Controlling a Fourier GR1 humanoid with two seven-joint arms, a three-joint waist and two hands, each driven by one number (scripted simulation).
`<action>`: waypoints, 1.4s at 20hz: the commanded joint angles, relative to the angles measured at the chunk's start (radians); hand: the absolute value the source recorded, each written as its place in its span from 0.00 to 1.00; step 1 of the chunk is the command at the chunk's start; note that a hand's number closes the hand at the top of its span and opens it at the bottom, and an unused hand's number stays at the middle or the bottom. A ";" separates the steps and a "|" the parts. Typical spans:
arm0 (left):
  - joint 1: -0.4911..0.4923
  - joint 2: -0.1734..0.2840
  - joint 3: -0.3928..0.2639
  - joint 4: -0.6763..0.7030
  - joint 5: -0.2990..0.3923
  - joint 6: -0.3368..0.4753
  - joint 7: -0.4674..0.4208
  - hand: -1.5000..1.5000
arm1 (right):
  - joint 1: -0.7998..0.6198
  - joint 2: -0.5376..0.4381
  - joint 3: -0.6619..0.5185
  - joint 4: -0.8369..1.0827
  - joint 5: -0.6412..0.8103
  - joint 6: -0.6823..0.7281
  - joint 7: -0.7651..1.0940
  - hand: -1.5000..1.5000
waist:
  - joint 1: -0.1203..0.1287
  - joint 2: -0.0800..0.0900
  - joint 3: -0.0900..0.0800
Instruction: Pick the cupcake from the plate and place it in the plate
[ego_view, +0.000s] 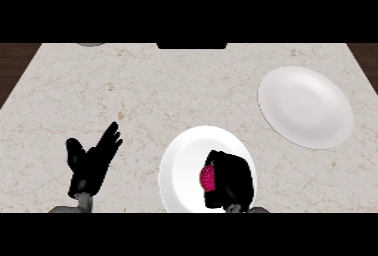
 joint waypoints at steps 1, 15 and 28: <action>0.053 -0.017 -0.005 -0.035 -0.014 -0.005 -0.010 0.50 | 0.038 -0.046 -0.028 0.010 0.039 -0.030 -0.075 1.00 | 0.000 0.002 -0.001; 0.055 -0.011 0.013 -0.006 -0.021 -0.031 -0.032 0.50 | 0.019 -0.011 0.227 -0.129 0.330 -0.435 -0.046 1.00 | -0.006 -0.002 -0.001; 0.018 -0.007 0.046 -0.011 -0.012 -0.031 0.006 0.50 | 0.119 -0.063 0.006 -0.359 0.272 -0.684 -0.016 1.00 | -0.007 0.003 0.000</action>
